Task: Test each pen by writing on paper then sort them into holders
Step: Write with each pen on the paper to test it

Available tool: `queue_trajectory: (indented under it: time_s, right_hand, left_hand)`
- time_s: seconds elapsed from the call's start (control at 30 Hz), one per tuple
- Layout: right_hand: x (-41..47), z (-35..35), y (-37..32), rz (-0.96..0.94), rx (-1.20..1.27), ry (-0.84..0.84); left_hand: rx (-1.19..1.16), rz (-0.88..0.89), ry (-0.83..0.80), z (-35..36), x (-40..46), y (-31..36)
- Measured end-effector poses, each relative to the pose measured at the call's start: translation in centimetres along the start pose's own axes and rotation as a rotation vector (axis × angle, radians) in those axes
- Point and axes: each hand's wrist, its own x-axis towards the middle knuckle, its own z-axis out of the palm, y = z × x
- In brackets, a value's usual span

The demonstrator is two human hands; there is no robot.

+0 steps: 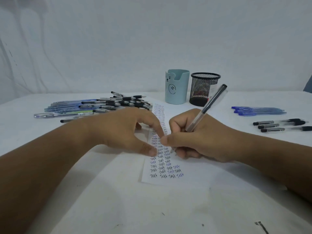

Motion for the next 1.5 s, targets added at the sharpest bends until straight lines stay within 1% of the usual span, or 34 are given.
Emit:
queue_trajectory:
  time_s: [0.13, 0.27, 0.47, 0.63, 0.73, 0.87, 1.0, 1.1, 1.27, 1.5]
  right_hand:
    - [-0.31, 0.28, -0.09, -0.084, -0.183, 0.048]
    - [-0.29, 0.35, -0.12, -0.063, -0.271, 0.052]
    - [-0.24, 0.31, 0.15, -0.061, -0.267, 0.033]
    - [-0.23, 0.5, 0.13, -0.083, -0.345, 0.043]
    - [-0.28, 0.36, 0.05, -0.066, -0.307, 0.009]
    - [-0.26, 0.34, 0.24, -0.059, -0.261, 0.033]
    - [-0.26, 0.53, 0.06, -0.081, -0.308, 0.022]
    - [-0.15, 0.63, 0.11, -0.114, -0.365, 0.046]
    - [-0.21, 0.25, 0.28, -0.081, -0.294, 0.034]
    - [-0.06, 0.36, 0.24, -0.105, -0.355, 0.026]
  left_hand:
    - [-0.002, 0.002, 0.002, 0.16, 0.06, -0.33]
    - [-0.001, 0.014, -0.002, 0.09, 0.18, -0.34]
    - [-0.019, 0.019, -0.006, 0.14, 0.16, -0.3]
    - [-0.005, 0.013, -0.011, 0.08, 0.2, -0.29]
    - [0.0, 0.01, -0.013, 0.1, 0.17, -0.3]
    - [-0.003, 0.013, -0.012, 0.12, 0.13, -0.31]
    - [0.004, 0.003, -0.016, 0.08, 0.16, -0.36]
    - [0.007, 0.008, -0.02, 0.05, 0.16, -0.37]
    - [-0.001, 0.004, -0.013, 0.07, 0.17, -0.41]
    - [0.011, 0.003, -0.025, -0.04, 0.18, -0.38]
